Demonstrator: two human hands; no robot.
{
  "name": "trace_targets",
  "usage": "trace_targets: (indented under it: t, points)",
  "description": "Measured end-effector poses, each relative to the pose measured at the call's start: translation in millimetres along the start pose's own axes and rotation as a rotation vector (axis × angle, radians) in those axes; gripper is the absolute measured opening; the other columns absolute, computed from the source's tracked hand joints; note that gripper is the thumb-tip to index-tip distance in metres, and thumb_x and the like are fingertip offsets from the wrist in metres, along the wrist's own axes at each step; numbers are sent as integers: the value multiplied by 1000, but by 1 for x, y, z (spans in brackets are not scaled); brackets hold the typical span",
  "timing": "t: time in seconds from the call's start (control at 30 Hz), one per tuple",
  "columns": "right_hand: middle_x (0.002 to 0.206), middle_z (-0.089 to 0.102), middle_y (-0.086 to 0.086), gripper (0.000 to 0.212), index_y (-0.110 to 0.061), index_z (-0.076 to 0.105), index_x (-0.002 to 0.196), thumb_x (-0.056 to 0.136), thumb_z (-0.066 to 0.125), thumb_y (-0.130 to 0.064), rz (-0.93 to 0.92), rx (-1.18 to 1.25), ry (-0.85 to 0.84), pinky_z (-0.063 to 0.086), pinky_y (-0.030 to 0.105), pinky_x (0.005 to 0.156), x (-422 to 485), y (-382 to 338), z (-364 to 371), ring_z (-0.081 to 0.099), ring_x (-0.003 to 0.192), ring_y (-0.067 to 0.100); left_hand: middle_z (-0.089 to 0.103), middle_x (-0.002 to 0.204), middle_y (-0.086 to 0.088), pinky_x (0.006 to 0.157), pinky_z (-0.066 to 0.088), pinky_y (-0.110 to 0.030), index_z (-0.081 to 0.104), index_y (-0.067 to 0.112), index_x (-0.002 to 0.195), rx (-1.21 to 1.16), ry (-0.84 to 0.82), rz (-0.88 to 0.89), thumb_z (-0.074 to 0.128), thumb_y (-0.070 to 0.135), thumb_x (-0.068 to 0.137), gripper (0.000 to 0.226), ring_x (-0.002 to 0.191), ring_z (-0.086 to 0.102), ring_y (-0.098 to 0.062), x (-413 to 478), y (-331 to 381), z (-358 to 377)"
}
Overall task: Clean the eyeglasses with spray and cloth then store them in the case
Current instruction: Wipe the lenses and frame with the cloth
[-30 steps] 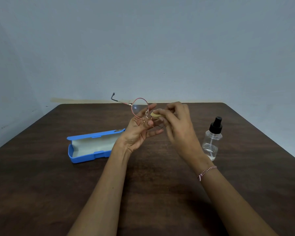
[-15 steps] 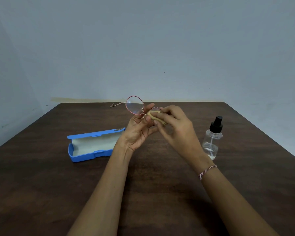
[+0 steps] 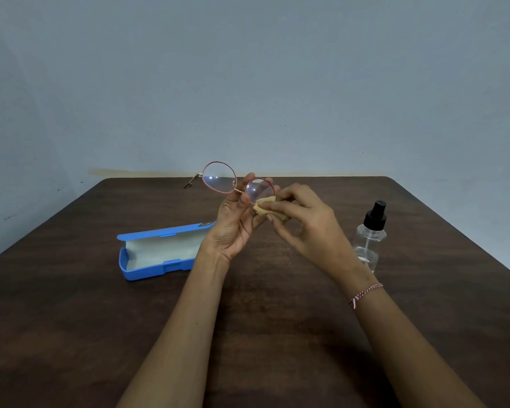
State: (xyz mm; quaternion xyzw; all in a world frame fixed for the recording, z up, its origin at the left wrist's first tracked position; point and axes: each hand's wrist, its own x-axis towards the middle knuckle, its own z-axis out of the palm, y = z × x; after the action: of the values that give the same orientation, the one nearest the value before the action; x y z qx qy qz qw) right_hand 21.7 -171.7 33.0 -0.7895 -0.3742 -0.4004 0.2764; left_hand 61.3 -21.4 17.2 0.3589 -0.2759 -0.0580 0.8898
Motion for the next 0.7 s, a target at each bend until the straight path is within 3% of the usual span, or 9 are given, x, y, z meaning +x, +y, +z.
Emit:
trace_targets:
  t: [0.2, 0.47, 0.7]
  points:
    - [86, 55, 4, 18, -6, 71, 97, 80, 67, -7, 60, -46, 36, 42, 14, 74, 0, 3, -5, 52, 82, 15, 72, 104, -8, 67, 58, -29, 75, 26, 93, -35, -2, -6, 91, 34, 48, 49, 99, 68, -22, 0, 1, 0]
    - [90, 57, 10, 23, -5, 69, 106, 83, 68, -4, 103, -144, 187, 45, 17, 76, 1, 5, -4, 54, 86, 17, 72, 106, 0, 72, 58, -32, 75, 27, 93, 70, -31, -95, 90, 36, 50, 47, 99, 68, -18, -1, -4, 3]
    - [84, 59, 4, 16, -4, 71, 96, 81, 69, -9, 120, -4, 85, 49, 19, 69, -2, 7, -4, 56, 76, 10, 71, 107, -5, 71, 58, -28, 74, 28, 94, 60, -29, -31, 88, 36, 53, 44, 102, 67, -19, -1, -2, -1]
